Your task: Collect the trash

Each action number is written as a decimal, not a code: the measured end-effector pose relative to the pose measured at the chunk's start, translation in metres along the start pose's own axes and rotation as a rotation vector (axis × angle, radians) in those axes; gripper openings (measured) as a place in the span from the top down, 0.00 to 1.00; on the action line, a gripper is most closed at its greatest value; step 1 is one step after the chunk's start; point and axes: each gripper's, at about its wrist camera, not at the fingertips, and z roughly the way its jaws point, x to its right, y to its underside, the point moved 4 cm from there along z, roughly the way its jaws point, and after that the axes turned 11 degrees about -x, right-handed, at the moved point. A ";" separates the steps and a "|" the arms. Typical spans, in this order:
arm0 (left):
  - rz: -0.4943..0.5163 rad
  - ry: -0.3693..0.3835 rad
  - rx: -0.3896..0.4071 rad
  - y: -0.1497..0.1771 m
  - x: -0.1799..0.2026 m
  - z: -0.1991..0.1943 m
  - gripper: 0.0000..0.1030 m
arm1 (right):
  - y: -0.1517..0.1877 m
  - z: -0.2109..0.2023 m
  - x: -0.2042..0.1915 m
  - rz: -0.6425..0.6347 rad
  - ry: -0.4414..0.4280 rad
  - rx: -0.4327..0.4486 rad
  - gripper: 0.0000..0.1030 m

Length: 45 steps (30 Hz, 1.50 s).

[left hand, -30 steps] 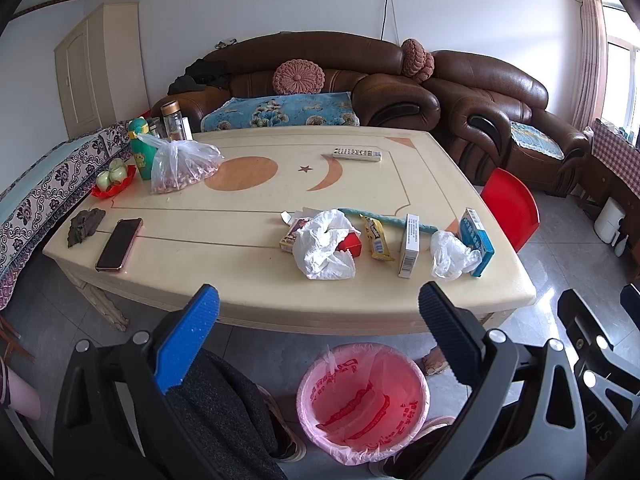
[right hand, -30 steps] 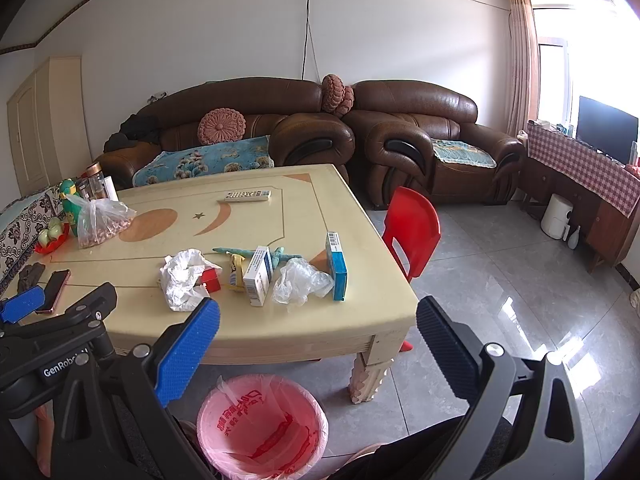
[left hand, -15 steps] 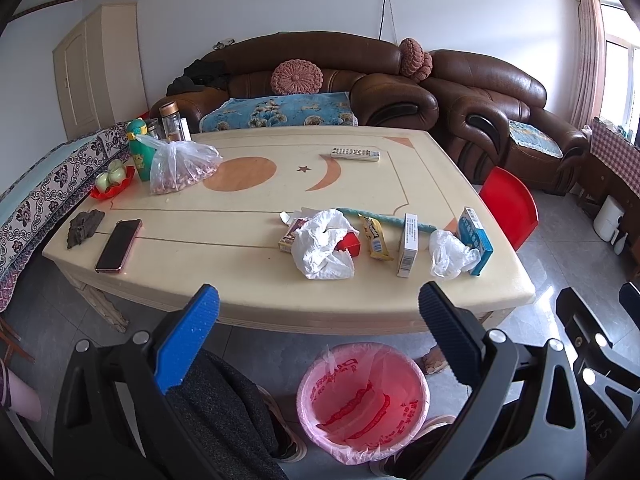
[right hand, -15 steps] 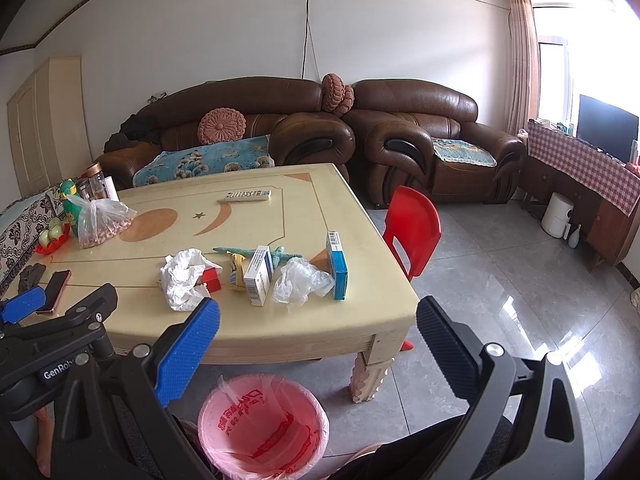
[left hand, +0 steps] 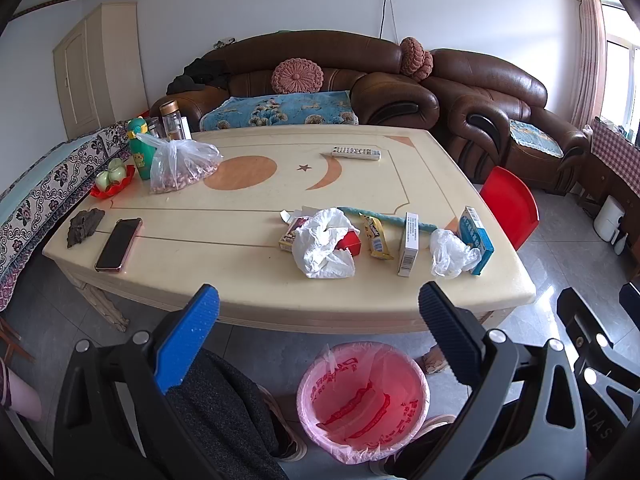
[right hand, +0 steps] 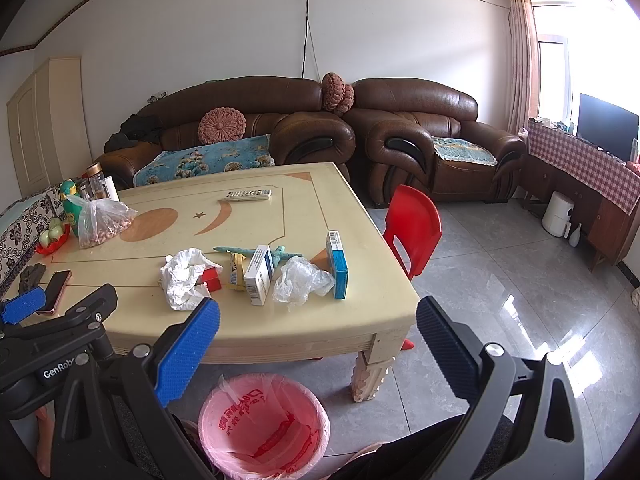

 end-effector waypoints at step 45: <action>0.000 -0.010 -0.174 -0.071 -0.034 0.108 0.05 | -0.057 0.131 0.024 -0.032 -0.106 -0.099 0.06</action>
